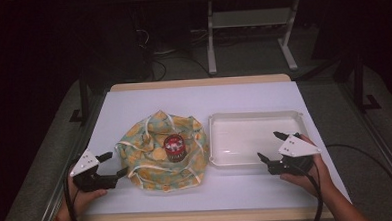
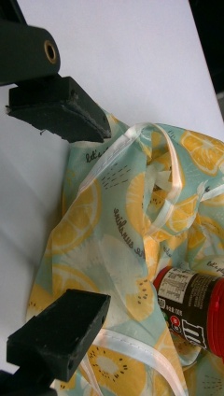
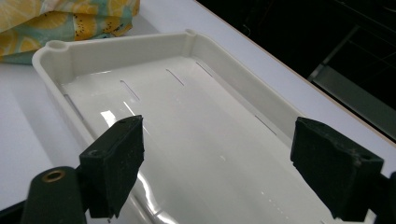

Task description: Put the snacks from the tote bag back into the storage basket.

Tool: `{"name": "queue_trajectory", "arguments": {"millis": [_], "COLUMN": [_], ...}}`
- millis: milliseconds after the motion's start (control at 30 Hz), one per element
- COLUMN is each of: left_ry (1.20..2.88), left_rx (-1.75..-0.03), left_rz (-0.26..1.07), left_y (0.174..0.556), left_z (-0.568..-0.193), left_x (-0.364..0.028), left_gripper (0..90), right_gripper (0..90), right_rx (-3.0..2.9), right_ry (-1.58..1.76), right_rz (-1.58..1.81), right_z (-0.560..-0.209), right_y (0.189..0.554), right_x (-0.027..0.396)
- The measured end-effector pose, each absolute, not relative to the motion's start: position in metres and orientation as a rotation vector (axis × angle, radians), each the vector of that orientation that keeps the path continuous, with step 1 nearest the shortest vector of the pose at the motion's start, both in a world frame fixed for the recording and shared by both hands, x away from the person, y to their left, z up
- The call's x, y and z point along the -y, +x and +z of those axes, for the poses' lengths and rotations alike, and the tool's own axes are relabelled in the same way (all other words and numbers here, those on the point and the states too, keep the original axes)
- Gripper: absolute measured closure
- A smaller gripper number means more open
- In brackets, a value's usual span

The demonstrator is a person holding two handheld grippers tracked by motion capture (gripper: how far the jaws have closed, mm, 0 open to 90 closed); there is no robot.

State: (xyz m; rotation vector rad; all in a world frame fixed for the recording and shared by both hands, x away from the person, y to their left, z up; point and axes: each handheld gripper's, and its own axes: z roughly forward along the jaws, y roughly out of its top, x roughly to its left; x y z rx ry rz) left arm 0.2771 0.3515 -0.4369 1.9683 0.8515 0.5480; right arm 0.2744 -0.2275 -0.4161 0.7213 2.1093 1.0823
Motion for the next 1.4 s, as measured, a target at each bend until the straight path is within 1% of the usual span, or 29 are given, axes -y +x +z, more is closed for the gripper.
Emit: {"name": "queue_trajectory", "arguments": {"millis": [667, 867, 1400], "left_ry": [1.973, 1.975, 1.970], "left_rx": [-0.849, -0.844, -0.844], "left_rz": [0.544, 0.543, 0.542], "left_y": [0.277, 0.278, 0.281], "left_z": [-0.437, -0.437, -0.437], "left_x": [-0.352, -0.351, -0.351], "left_gripper": [16.9, 16.9, 16.9], "right_gripper": [17.0, 17.0, 17.0], "right_rx": [-2.035, -2.007, -1.999], "right_ry": [0.802, 0.843, 0.877], "right_rz": [1.123, 1.158, 1.168], "right_z": [-0.422, -0.427, -0.434], "right_y": [0.250, 0.244, 0.243], "right_x": [0.261, 0.265, 0.266]}}
